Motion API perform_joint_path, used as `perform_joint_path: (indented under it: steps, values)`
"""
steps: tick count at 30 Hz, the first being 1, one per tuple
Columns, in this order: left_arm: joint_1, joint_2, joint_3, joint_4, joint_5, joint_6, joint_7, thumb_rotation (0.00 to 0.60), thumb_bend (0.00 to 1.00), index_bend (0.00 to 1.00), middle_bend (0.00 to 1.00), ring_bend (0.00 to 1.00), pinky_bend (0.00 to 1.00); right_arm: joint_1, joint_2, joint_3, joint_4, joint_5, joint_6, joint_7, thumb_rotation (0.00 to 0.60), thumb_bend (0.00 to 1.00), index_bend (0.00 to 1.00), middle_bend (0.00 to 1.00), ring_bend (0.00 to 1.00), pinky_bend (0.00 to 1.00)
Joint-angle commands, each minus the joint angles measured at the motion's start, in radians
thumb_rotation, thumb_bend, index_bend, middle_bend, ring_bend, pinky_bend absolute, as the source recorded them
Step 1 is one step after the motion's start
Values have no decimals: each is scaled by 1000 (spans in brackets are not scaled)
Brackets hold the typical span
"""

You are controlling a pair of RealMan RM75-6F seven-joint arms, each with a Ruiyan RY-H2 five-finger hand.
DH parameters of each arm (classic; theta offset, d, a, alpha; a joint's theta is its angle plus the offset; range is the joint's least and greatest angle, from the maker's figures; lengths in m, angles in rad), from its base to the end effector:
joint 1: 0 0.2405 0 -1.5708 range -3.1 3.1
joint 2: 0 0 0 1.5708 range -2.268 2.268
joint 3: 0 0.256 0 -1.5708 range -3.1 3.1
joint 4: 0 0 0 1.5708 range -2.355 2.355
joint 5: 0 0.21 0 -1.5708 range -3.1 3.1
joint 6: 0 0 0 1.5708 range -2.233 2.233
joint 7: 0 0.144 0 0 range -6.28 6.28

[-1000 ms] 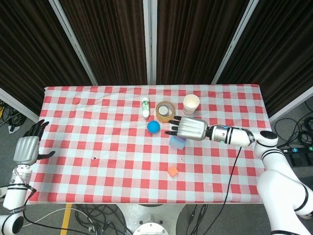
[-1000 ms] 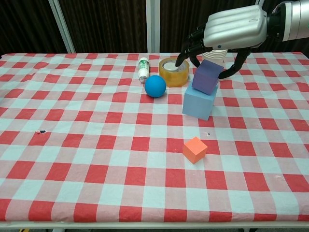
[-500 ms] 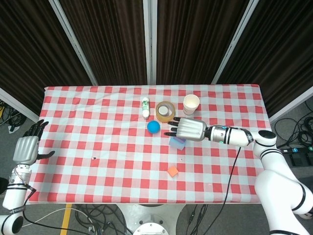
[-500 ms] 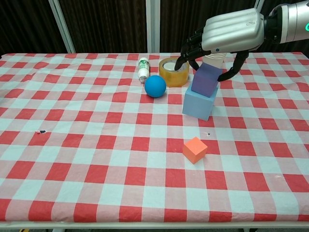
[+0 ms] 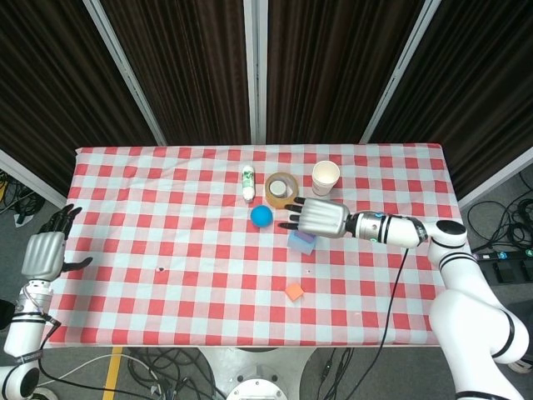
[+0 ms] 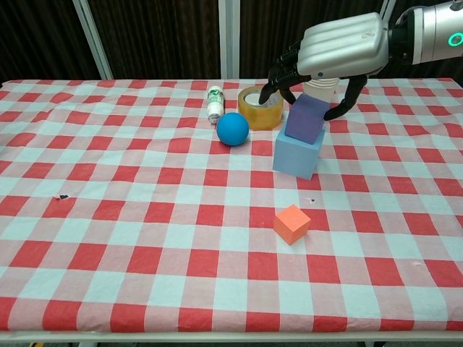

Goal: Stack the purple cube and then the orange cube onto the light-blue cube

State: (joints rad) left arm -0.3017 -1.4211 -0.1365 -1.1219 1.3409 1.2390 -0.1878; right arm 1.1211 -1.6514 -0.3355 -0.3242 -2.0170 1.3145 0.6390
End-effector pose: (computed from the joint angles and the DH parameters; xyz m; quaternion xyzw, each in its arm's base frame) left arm -0.3537 0.2787 0.1038 -0.5762 -0.4230 -0.3863 0.5829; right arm -0.1313 -0.4423 0.0338 0.9321 0.0544 0.2997 0.1960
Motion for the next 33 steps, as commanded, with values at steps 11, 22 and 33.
perform_joint_path:
  steps: [11, 22, 33]
  values:
    - [2, 2, -1, 0, 1, 3, -7, 600, 106, 163, 174, 127, 254, 5, 22, 7, -12, 22, 13, 2, 600, 0, 18, 285, 142, 294]
    - [6, 9, -3, -7, 6, 17, -9, 600, 106, 165, 174, 127, 254, 44, 201, 133, -318, 106, 153, -96, 600, 0, 26, 280, 109, 265]
    - [8, 18, -5, -25, 10, 29, -7, 600, 106, 165, 174, 127, 253, 20, 464, 123, -1105, 198, -174, -517, 600, 15, 134, 375, 138, 159]
